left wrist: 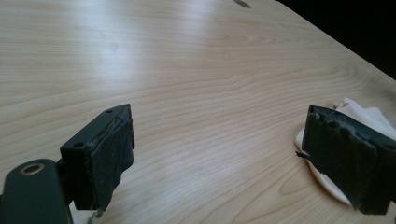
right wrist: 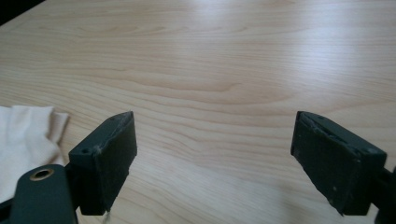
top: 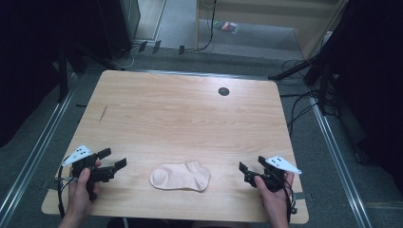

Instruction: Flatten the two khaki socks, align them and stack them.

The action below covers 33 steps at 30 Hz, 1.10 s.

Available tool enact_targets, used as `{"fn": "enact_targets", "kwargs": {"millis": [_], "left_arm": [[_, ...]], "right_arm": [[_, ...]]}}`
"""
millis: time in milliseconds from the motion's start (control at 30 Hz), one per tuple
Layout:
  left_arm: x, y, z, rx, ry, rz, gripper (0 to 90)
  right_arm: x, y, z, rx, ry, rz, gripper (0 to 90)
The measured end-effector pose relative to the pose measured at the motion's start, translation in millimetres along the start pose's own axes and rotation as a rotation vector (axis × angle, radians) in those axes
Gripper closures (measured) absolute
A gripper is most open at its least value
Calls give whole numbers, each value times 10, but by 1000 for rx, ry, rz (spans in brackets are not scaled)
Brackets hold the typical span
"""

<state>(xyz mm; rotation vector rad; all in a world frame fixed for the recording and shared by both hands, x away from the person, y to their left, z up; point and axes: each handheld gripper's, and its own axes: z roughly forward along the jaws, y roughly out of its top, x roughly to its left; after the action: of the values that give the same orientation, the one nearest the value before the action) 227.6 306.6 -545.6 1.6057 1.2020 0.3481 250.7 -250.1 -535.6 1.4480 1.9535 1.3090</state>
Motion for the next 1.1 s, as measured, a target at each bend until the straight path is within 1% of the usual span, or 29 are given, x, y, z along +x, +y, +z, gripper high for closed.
{"fn": "enact_targets", "kwargs": {"millis": [33, 67, 100, 133, 167, 200, 233, 267, 300, 333, 367, 433, 467, 567, 667, 700, 733, 767, 833, 900, 967, 1033, 1067, 1100], "left_arm": [[0, 0, 0, 0, 0, 0, 99], [46, -15, -46, 6, 16, 4, 99], [46, -15, -46, 6, 16, 4, 99], [88, -31, -92, 8, 29, 8, 99], [88, -31, -92, 8, 29, 8, 99], [129, -44, -139, 9, 42, 10, 99], [129, -44, -139, 9, 42, 10, 98], [173, -56, -189, 8, 55, 12, 99], [173, -56, -189, 8, 55, 12, 98], [211, -67, -237, 7, 68, 10, 98], [230, -75, -260, 6, 75, 11, 98], [249, -80, -281, 7, 82, 14, 98], [281, -92, -320, 8, 98, 16, 98], [315, -101, -351, 7, 108, 14, 98], [362, -102, -406, 2, 135, 9, 98], [362, -102, -406, 2, 135, 9, 98], [381, -103, -432, 1, 160, 28, 98], [391, -106, -450, 2, 168, 32, 98], [412, -119, -482, 5, 191, 47, 98], [427, -136, -507, 10, 202, 58, 97], [434, -148, -512, 5, 200, 56, 89], [426, -146, -485, 14, 202, 64, 89], [415, -144, -473, 12, 205, 71, 89], [410, -142, -469, 18, 204, 79, 89]], "right_arm": [[-38, -11, -15, -1, -6, -5, 145], [-71, -22, -37, 4, -15, 1, 145], [-71, -22, -37, 4, -15, 1, 145], [-140, -44, -73, 4, -26, 1, 145], [-140, -44, -73, 4, -26, 1, 145], [-203, -63, -115, 9, -42, 6, 146], [-235, -71, -133, 5, -49, 8, 146], [-265, -80, -155, 5, -56, 11, 145], [-265, -80, -155, 5, -56, 11, 145], [-321, -99, -196, 5, -65, 18, 145], [-353, -109, -214, 3, -68, 15, 145], [-380, -119, -234, 3, -75, 19, 145], [-439, -140, -271, 2, -86, 21, 144], [-516, -171, -326, 2, -102, 33, 144], [-589, -198, -379, 2, -120, 43, 144], [-589, -198, -379, 2, -120, 43, 144], [-634, -218, -418, 2, -130, 50, 145], [-657, -230, -436, 2, -135, 49, 145], [-699, -249, -480, 1, -138, 57, 145], [-730, -268, -526, -2, -142, 67, 145], [-763, -285, -565, -8, -140, 77, 146], [-770, -297, -584, -13, -144, 92, 151], [-757, -299, -583, -10, -147, 87, 153], [-733, -298, -577, -7, -158, 67, 156]]}}
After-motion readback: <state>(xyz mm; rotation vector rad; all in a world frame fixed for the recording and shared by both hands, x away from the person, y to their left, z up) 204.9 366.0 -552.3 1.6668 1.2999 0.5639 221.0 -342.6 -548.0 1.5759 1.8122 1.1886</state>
